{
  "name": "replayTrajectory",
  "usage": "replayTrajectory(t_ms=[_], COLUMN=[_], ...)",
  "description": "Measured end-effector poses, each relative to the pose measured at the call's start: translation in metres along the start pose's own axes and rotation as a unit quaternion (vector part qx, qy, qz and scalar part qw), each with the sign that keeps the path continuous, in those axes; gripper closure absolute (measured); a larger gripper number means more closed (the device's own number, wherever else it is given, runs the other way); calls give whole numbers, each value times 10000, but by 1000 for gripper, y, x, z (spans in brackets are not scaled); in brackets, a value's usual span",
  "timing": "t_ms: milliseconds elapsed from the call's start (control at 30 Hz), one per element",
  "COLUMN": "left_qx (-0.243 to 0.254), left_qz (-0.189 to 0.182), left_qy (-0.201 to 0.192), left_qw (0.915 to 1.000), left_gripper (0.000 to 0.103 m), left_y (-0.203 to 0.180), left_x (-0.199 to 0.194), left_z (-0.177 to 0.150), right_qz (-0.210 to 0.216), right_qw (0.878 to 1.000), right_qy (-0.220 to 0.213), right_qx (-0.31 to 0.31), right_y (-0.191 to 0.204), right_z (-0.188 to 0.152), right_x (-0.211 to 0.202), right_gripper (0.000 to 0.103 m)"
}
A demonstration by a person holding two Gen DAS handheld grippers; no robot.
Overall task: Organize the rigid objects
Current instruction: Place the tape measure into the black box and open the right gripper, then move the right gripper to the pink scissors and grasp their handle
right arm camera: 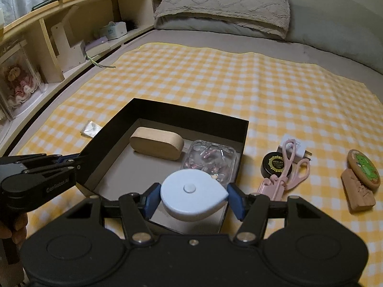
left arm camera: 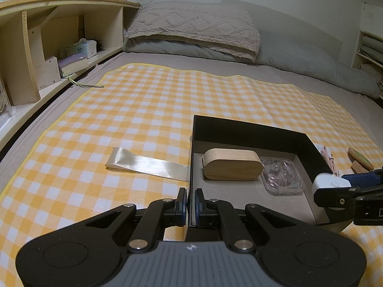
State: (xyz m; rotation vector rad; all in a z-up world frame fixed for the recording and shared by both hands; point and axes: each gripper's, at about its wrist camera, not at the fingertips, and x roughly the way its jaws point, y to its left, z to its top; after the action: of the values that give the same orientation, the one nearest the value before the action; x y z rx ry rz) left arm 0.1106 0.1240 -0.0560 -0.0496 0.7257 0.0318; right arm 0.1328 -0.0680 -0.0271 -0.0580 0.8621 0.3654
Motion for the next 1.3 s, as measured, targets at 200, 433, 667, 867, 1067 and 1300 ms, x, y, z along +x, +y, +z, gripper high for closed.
replayTrajectory(t_ms=[200, 433, 667, 867, 1067, 1300], left_qx=[15, 17, 20, 0, 11, 22], left_qz=[-4, -3, -4, -14, -12, -13], left_qy=[9, 7, 5, 14, 20, 25], left_qw=[10000, 10000, 10000, 10000, 10000, 10000], left_gripper=[96, 96, 96, 96, 96, 96], left_y=[-1, -3, -2, -2, -1, -1], left_x=[0, 1, 1, 1, 1, 0], left_z=[0, 0, 0, 0, 0, 0], right_qz=[-16, -20, -19, 61, 164, -134], right_qw=[10000, 10000, 10000, 10000, 9985, 9923], right_qy=[56, 66, 67, -7, -507, -1216], right_qx=[-15, 35, 60, 64, -109, 195], right_y=[2, 1, 1, -1, -5, -35], right_z=[0, -2, -5, -9, -12, -6], right_x=[-2, -4, -8, -22, -57, -77], right_gripper=[35, 34, 33, 30, 21, 6])
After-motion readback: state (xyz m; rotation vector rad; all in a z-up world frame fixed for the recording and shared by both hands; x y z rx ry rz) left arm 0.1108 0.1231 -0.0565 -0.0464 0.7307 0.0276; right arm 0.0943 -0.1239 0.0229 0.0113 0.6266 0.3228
